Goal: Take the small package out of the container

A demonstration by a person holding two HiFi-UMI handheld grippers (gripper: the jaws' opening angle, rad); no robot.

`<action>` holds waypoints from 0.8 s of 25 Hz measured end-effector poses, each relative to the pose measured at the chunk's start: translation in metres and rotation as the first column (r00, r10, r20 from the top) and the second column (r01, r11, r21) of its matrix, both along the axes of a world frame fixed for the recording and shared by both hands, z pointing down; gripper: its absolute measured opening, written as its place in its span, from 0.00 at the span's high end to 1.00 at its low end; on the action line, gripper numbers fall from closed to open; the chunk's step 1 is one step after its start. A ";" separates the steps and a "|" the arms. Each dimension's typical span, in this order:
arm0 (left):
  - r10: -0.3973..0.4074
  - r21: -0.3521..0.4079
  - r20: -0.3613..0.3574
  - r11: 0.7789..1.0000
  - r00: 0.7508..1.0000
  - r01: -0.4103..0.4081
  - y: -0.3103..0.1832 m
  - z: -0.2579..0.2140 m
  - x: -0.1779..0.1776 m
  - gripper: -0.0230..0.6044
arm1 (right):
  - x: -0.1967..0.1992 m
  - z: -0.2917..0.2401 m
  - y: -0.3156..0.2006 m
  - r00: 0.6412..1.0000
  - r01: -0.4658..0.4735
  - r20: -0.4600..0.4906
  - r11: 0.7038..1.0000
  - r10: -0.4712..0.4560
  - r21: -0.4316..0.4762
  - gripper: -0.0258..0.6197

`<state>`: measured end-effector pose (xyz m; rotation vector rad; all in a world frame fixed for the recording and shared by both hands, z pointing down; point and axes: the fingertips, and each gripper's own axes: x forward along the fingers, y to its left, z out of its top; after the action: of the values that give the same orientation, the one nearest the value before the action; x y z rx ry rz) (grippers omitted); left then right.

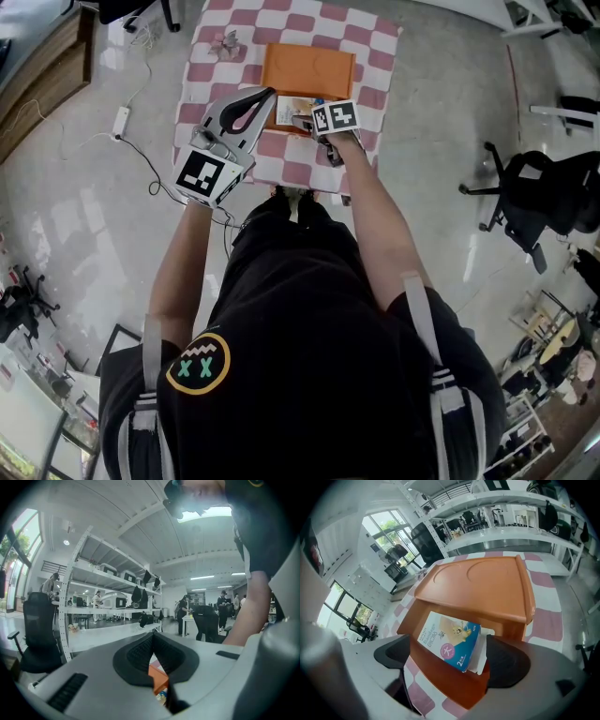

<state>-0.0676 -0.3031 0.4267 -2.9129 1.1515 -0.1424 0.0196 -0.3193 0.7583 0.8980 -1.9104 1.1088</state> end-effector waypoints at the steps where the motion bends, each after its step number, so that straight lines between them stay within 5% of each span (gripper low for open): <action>1: -0.001 0.000 -0.002 1.000 1.000 0.001 0.000 0.000 0.000 0.94 | -0.001 0.001 0.001 1.000 0.007 -0.007 1.000 -0.007 -0.009 0.15; 10: -0.006 -0.005 -0.007 1.000 1.000 0.006 -0.003 0.001 -0.002 0.94 | -0.010 0.013 0.010 1.000 0.012 -0.005 0.995 -0.012 -0.104 0.19; 20: -0.036 -0.012 -0.002 0.999 0.999 0.036 -0.004 0.002 -0.014 0.94 | -0.025 0.017 0.007 0.981 -0.055 0.169 0.969 0.097 -0.239 0.35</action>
<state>-0.0815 -0.3072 0.4291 -2.9044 1.2086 -0.1478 -0.0049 -0.3128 0.7755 0.7665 -1.8500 1.4704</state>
